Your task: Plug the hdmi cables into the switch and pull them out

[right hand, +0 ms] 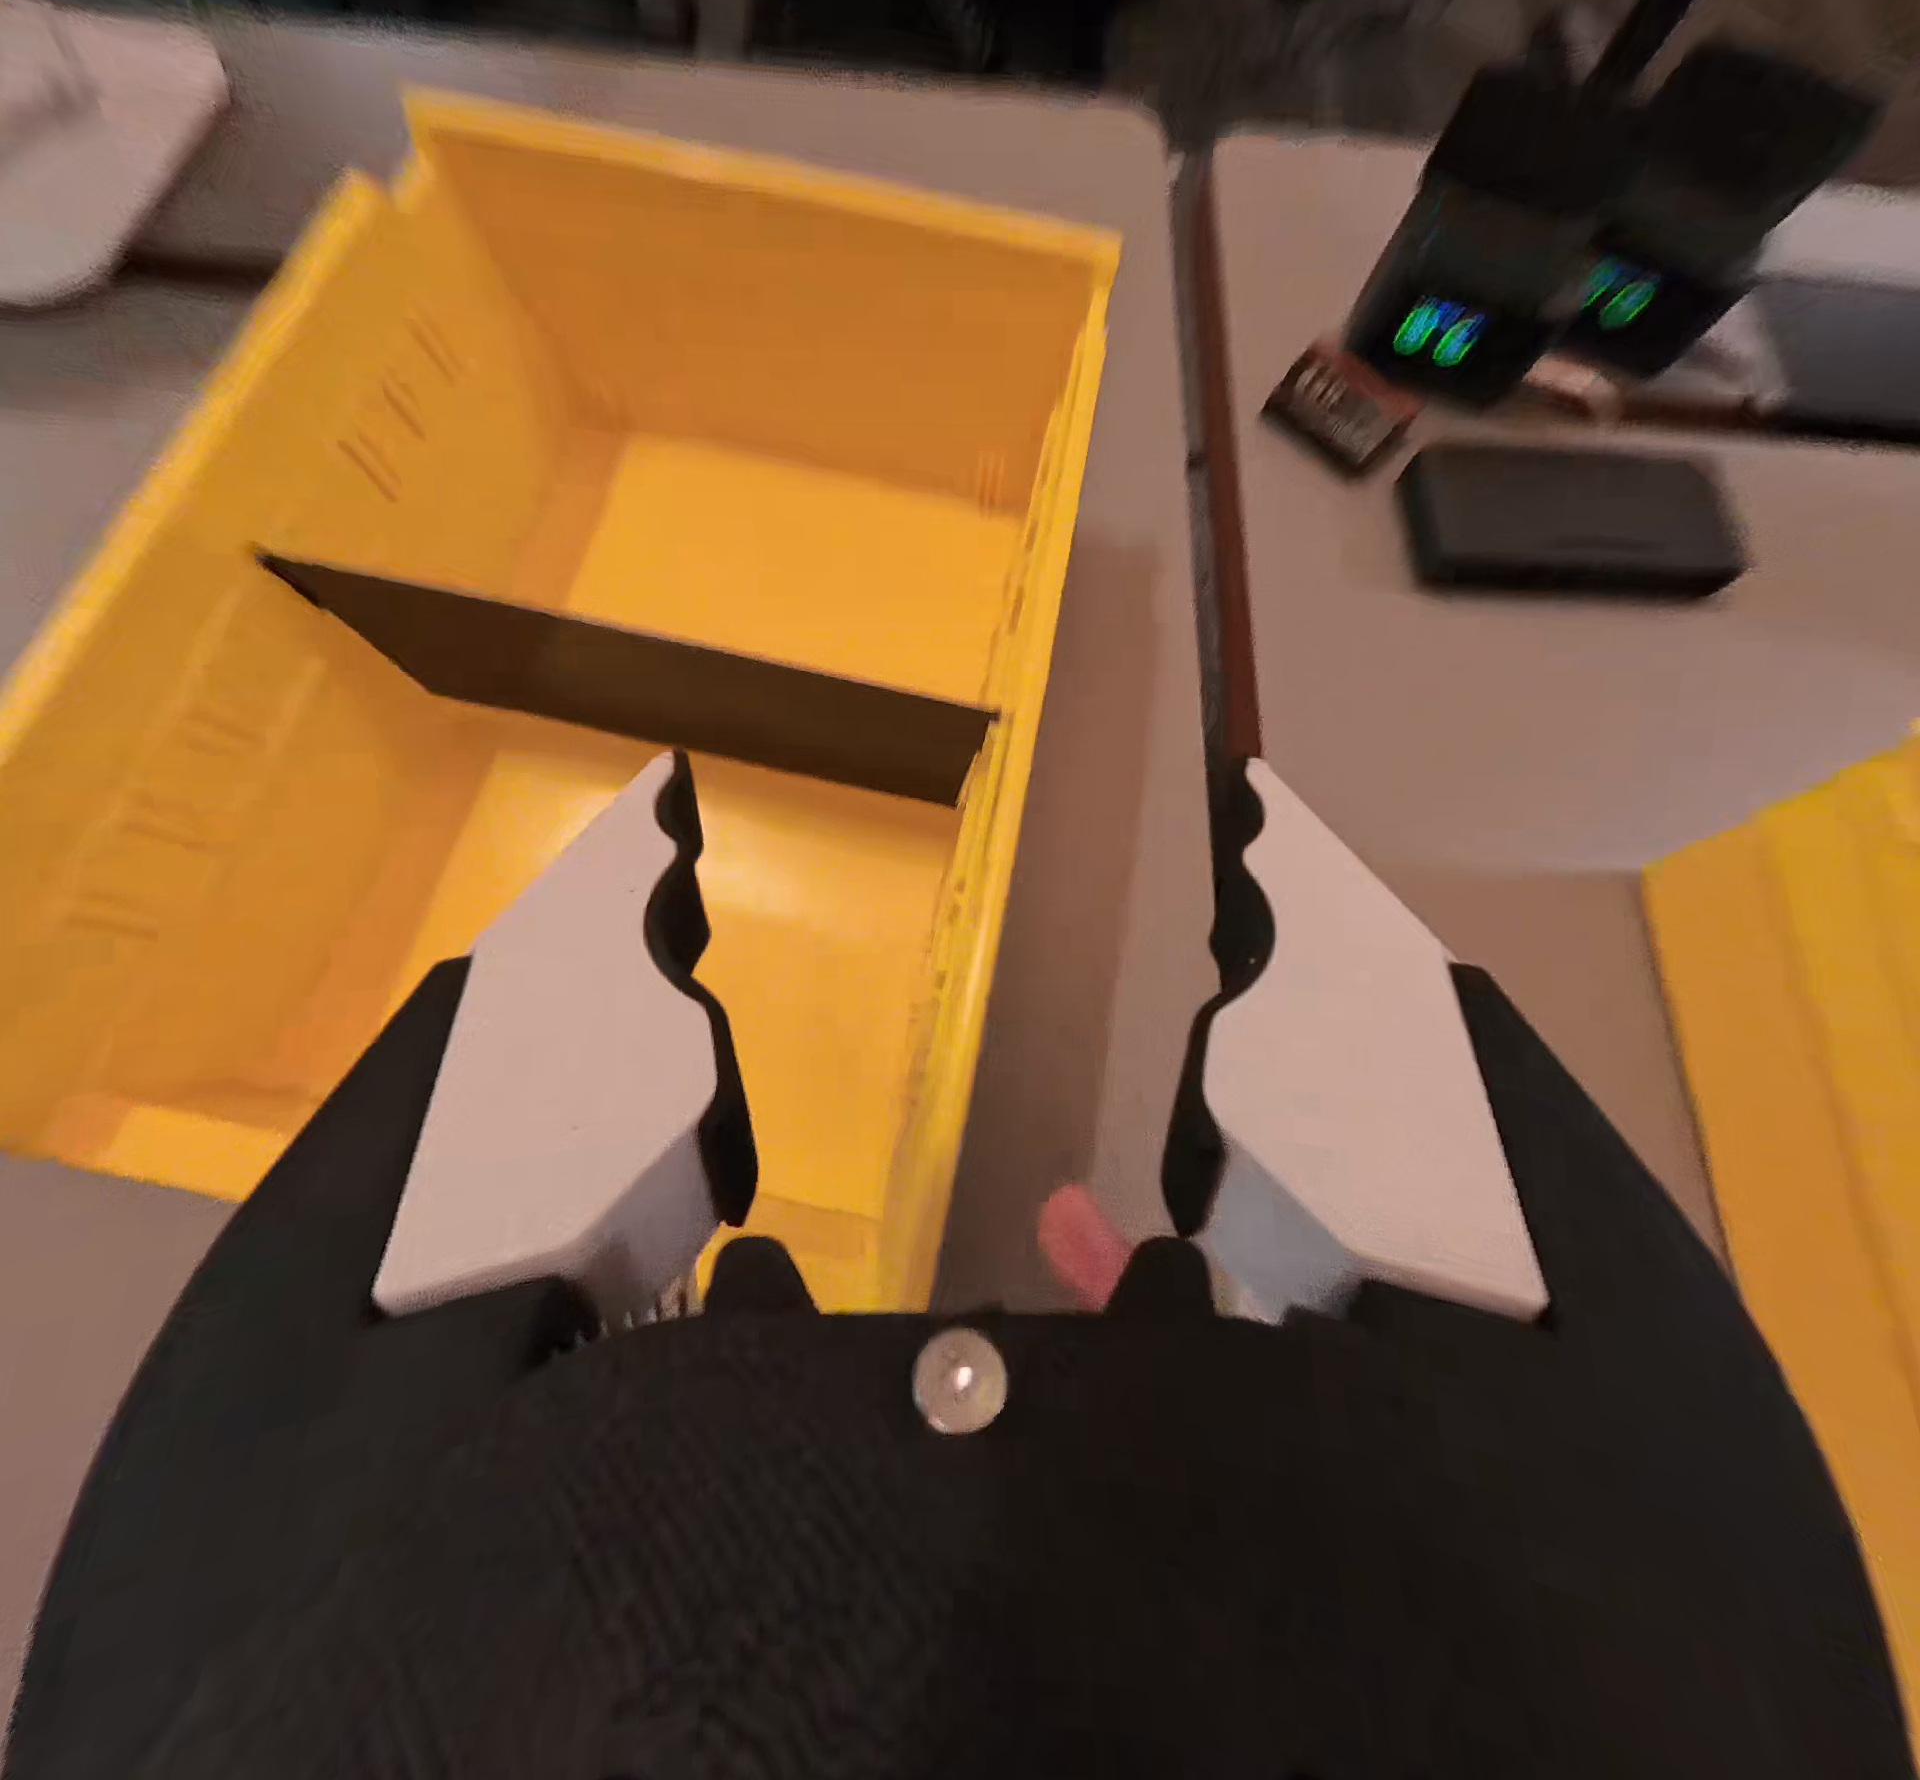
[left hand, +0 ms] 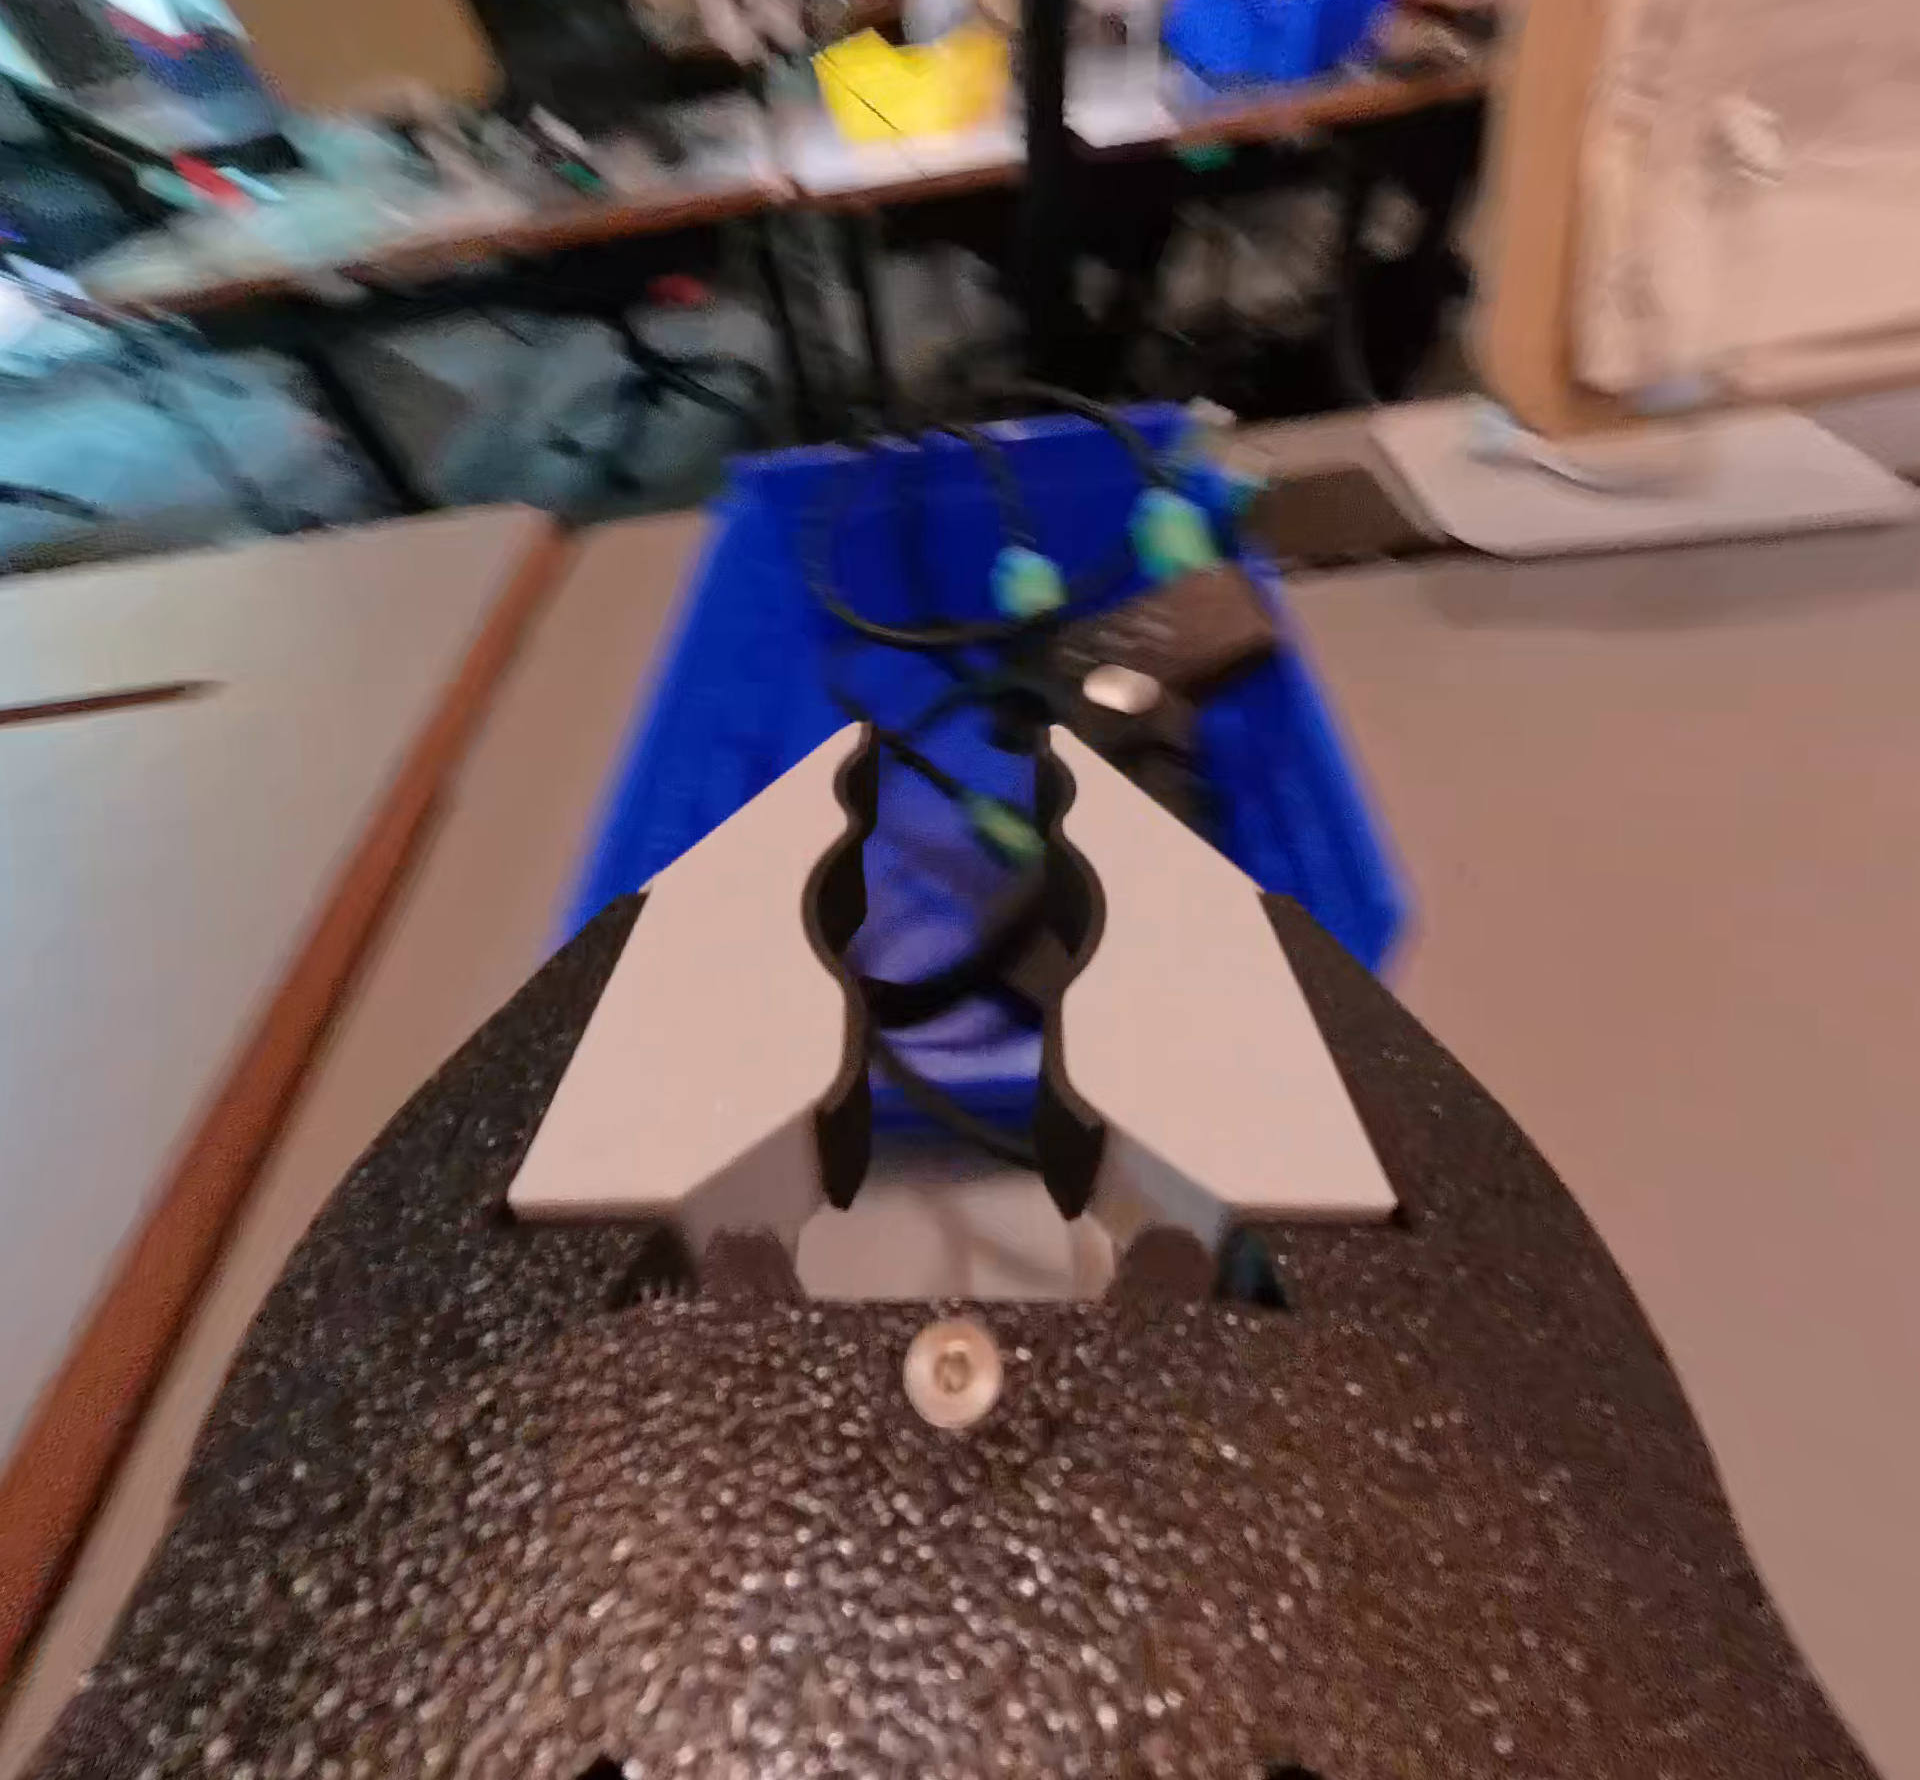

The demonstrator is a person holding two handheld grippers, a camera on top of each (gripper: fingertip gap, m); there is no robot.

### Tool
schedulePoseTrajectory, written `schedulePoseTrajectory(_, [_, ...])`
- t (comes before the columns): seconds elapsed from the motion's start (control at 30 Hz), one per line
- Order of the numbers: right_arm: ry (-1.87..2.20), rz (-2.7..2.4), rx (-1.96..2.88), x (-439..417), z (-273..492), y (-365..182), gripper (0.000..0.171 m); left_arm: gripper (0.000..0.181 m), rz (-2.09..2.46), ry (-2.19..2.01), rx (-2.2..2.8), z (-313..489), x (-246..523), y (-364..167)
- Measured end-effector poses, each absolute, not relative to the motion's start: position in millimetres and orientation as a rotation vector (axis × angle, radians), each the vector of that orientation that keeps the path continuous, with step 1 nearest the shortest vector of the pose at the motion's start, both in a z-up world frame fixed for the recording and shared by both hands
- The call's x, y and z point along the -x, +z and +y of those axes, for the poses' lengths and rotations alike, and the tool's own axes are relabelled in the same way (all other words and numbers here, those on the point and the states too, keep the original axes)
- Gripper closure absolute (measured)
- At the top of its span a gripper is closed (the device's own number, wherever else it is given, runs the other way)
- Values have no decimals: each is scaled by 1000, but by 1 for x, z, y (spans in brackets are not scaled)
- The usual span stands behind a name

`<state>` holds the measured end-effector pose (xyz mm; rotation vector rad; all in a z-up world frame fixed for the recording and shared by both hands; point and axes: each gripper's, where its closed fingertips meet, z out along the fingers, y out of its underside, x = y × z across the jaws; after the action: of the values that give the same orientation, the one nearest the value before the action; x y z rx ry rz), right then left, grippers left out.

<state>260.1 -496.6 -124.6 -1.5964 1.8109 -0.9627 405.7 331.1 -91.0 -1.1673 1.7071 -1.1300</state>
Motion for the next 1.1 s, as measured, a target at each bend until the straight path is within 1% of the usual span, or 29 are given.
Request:
schedulePoseTrajectory(0.07, [-1041,1691,1515,-261,-471,-87,69,154,1910,-1164,1209,289,-396,-108])
schedulePoseTrajectory(0.1, [-1027,1598,1501,-263,-447,-73,71,153,1967,-1163,1251,277,-395,-117])
schedulePoseTrajectory(0.17, [-942,1417,1533,-262,-394,-59,81,152,1998,-1100,1347,272,-403,-135])
schedulePoseTrajectory(0.3, [-822,1217,1624,-250,-316,-62,79,147,1984,-984,1464,278,-425,-160])
schedulePoseTrajectory(0.37, [-761,1147,1662,-240,-288,-70,79,154,1974,-941,1488,282,-434,-169])
schedulePoseTrajectory(0.5, [-646,1076,1715,-224,-249,-84,79,156,1972,-869,1523,283,-449,-183])
schedulePoseTrajectory(0.57, [-617,1034,1737,-215,-231,-88,80,151,1956,-838,1506,285,-456,-187])
schedulePoseTrajectory(0.67, [-596,979,1763,-204,-209,-94,81,158,1979,-923,1493,279,-463,-192])
schedulePoseTrajectory(0.73, [-574,963,1769,-197,-196,-98,81,159,1927,-1064,1459,277,-463,-178])
schedulePoseTrajectory(0.9, [-538,885,1735,-183,-169,-96,85,161,1755,-1341,1179,260,-443,-83])
schedulePoseTrajectory(1.1, [-475,826,1617,-184,-127,-72,87,162,1648,-1365,857,235,-405,29])
